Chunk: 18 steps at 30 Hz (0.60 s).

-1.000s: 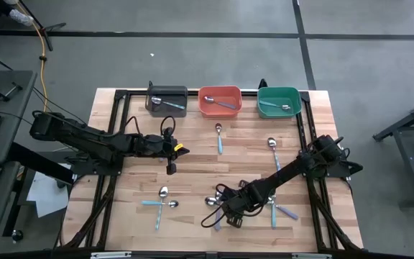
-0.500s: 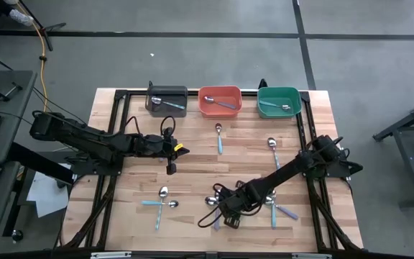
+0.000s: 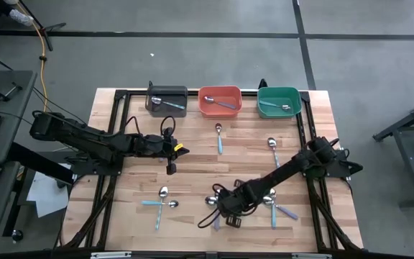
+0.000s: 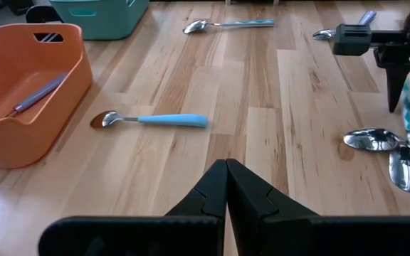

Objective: Sort silverware by color (type)
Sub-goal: Put the blue patterned spoon into the black bin

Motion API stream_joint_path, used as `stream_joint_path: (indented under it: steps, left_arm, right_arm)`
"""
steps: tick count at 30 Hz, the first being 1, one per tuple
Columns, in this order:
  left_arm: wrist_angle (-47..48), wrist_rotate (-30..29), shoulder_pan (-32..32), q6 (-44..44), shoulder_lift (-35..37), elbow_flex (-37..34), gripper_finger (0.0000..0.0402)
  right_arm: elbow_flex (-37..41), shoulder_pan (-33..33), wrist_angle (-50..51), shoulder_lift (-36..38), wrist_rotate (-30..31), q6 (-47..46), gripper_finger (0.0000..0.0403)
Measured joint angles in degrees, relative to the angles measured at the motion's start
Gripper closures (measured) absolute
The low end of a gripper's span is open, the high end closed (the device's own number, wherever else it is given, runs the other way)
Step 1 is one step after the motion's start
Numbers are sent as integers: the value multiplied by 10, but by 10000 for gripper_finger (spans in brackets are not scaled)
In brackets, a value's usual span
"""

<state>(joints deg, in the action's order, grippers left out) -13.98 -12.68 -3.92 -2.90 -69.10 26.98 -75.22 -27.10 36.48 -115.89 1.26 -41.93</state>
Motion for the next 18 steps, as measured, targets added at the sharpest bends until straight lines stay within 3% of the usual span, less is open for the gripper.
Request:
stream_joint_path:
  steps: [7,13,18]
  left_arm:
    - [0,0,-9,0,0,0,401]
    - [-6,-23,-22,1,0,0,401]
    - [-10,-46,-25,5,0,0,401]
  right_arm:
    - [1,6,10,2,-17,47,393]
    - [9,10,43,38,7,75,389]
    - [4,18,73,92,82,101,398]
